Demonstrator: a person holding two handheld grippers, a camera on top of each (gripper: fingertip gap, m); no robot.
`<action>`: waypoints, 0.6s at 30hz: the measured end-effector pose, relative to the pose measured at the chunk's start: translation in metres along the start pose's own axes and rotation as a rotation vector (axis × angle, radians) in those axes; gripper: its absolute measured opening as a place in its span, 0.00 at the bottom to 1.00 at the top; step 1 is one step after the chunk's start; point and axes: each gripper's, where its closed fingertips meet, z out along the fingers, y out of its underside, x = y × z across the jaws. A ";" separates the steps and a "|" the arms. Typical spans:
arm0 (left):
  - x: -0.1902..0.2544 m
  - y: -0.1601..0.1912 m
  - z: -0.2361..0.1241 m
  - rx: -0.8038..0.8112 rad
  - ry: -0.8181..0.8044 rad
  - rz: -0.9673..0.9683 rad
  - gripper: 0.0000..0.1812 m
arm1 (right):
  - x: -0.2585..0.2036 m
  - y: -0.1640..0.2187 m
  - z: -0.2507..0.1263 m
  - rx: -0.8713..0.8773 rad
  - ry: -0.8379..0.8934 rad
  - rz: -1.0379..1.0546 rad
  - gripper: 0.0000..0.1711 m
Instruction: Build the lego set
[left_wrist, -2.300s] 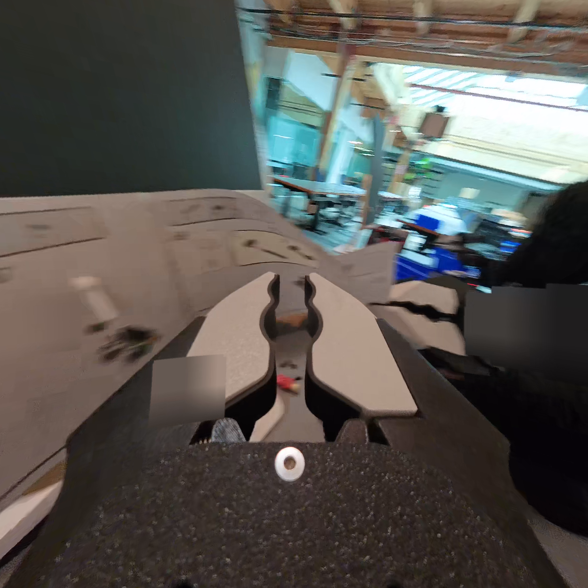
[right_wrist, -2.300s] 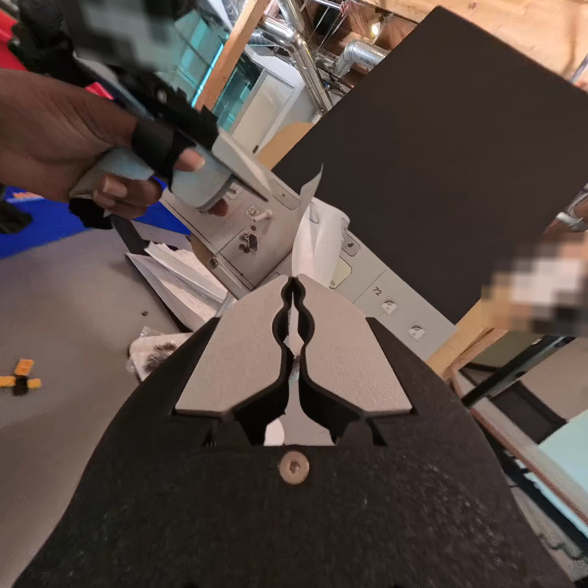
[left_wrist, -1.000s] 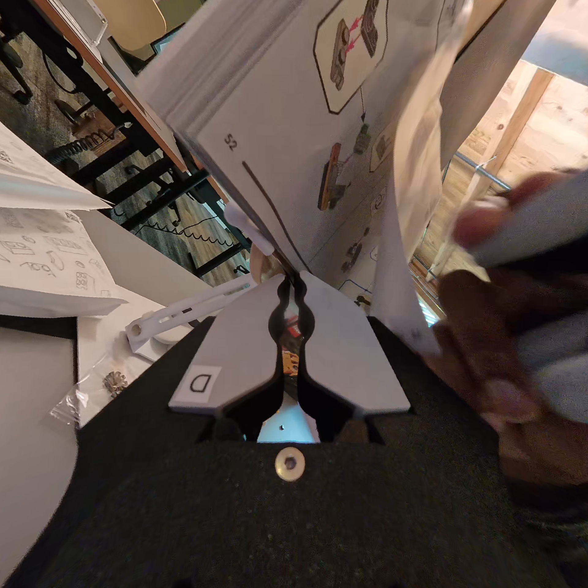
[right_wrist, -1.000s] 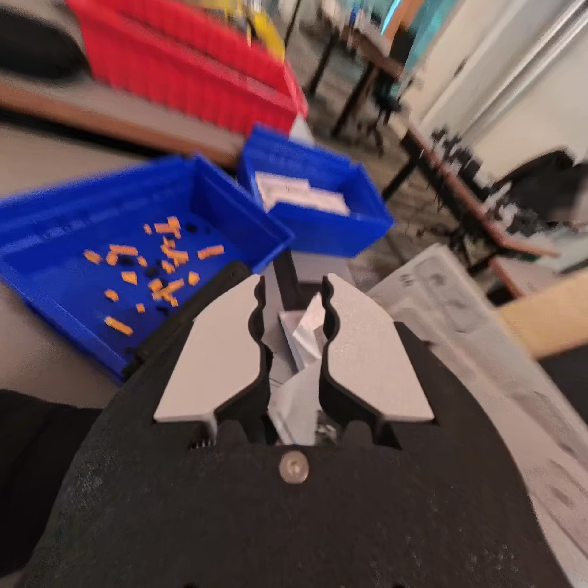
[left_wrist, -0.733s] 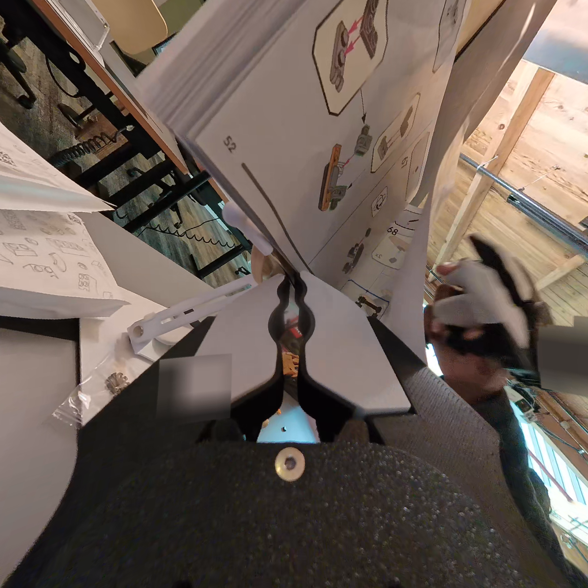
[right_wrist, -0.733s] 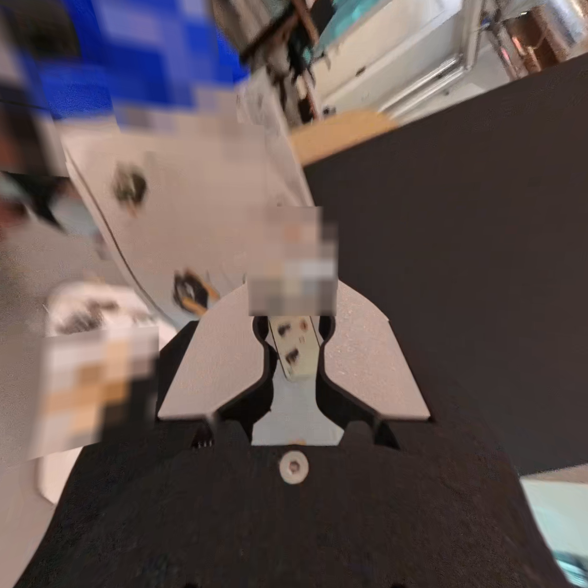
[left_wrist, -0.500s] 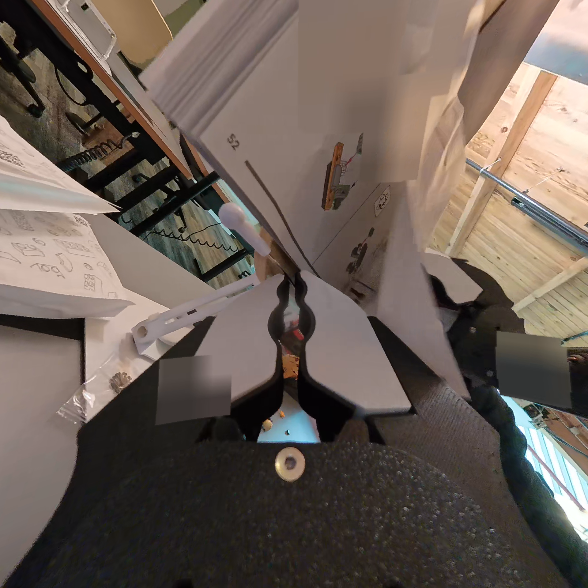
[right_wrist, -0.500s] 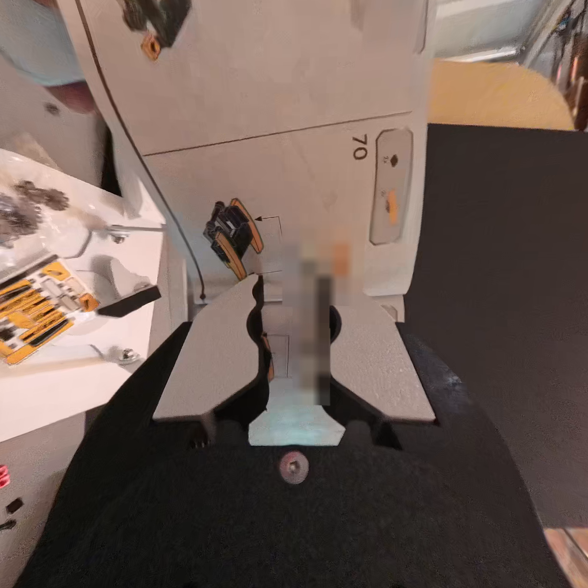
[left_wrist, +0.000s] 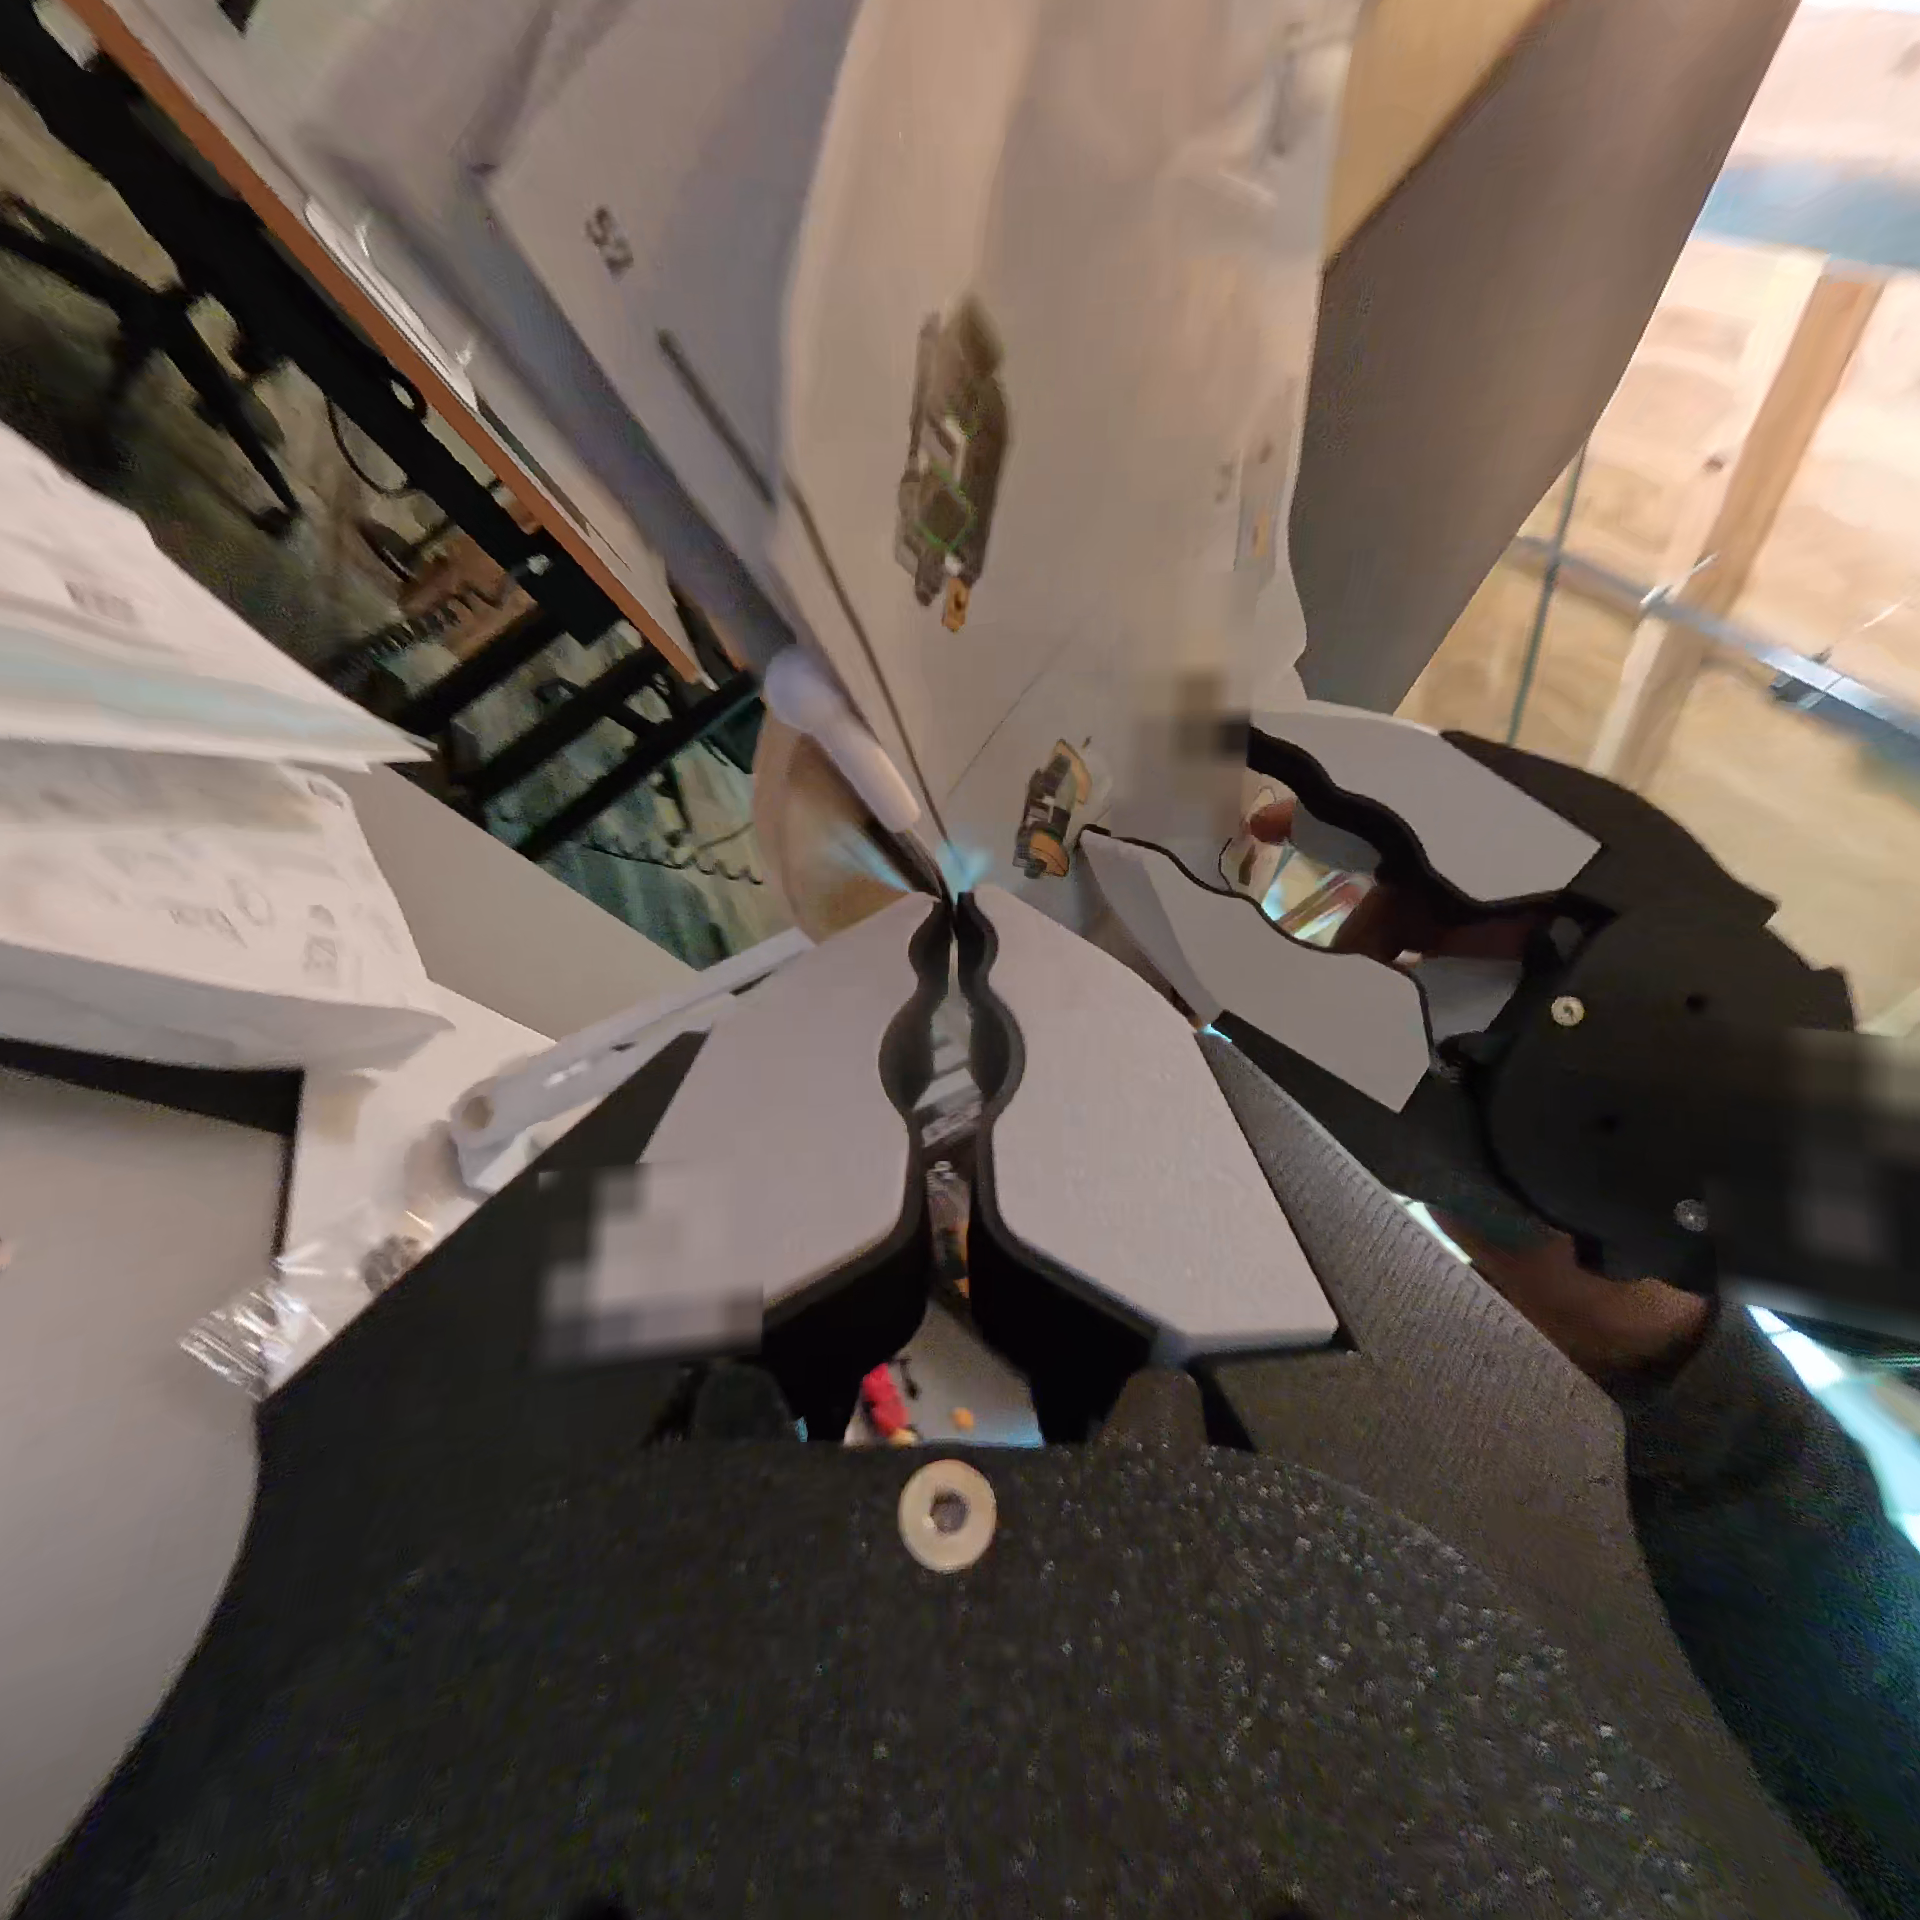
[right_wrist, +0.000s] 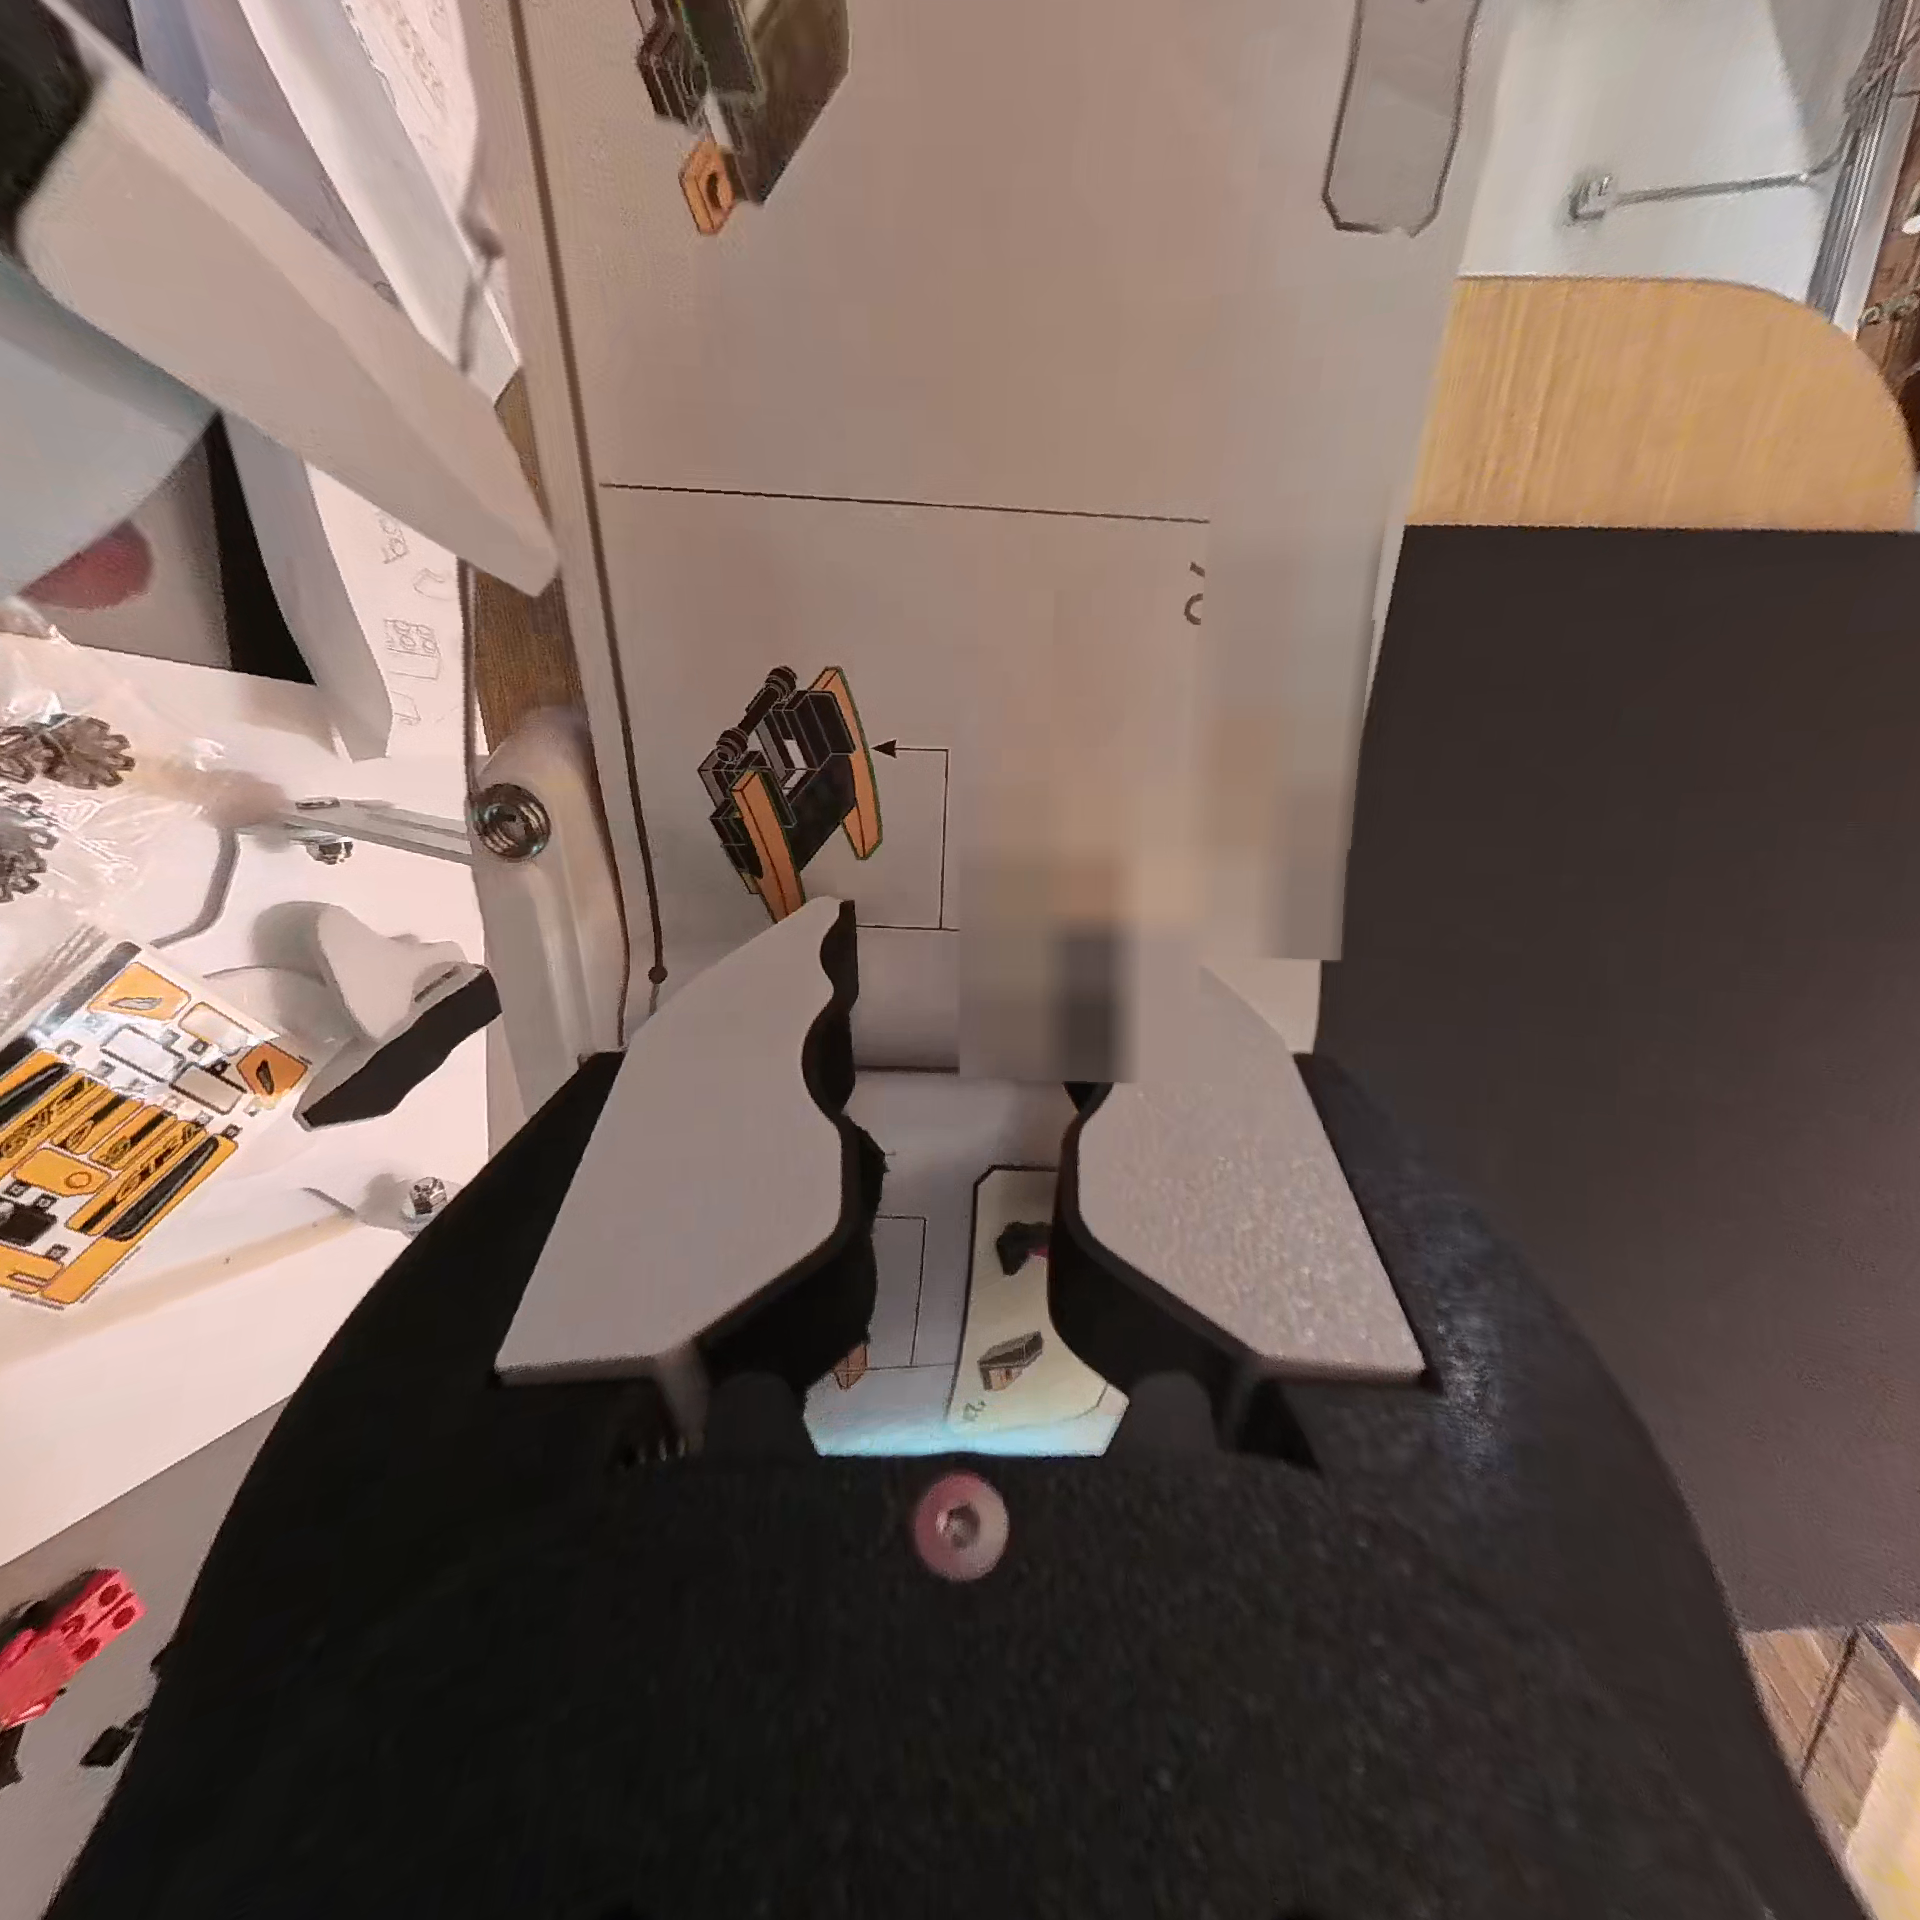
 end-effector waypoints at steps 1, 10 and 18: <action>0.003 -0.001 0.001 -0.005 -0.016 0.051 0.00 | -0.001 0.000 0.000 -0.002 0.002 0.000 0.21; -0.003 0.001 0.001 -0.020 -0.046 0.034 0.01 | -0.002 0.001 0.001 -0.001 0.003 0.039 0.20; -0.003 0.005 -0.006 0.116 0.071 -0.129 0.00 | -0.002 0.001 0.001 -0.023 0.010 0.071 0.20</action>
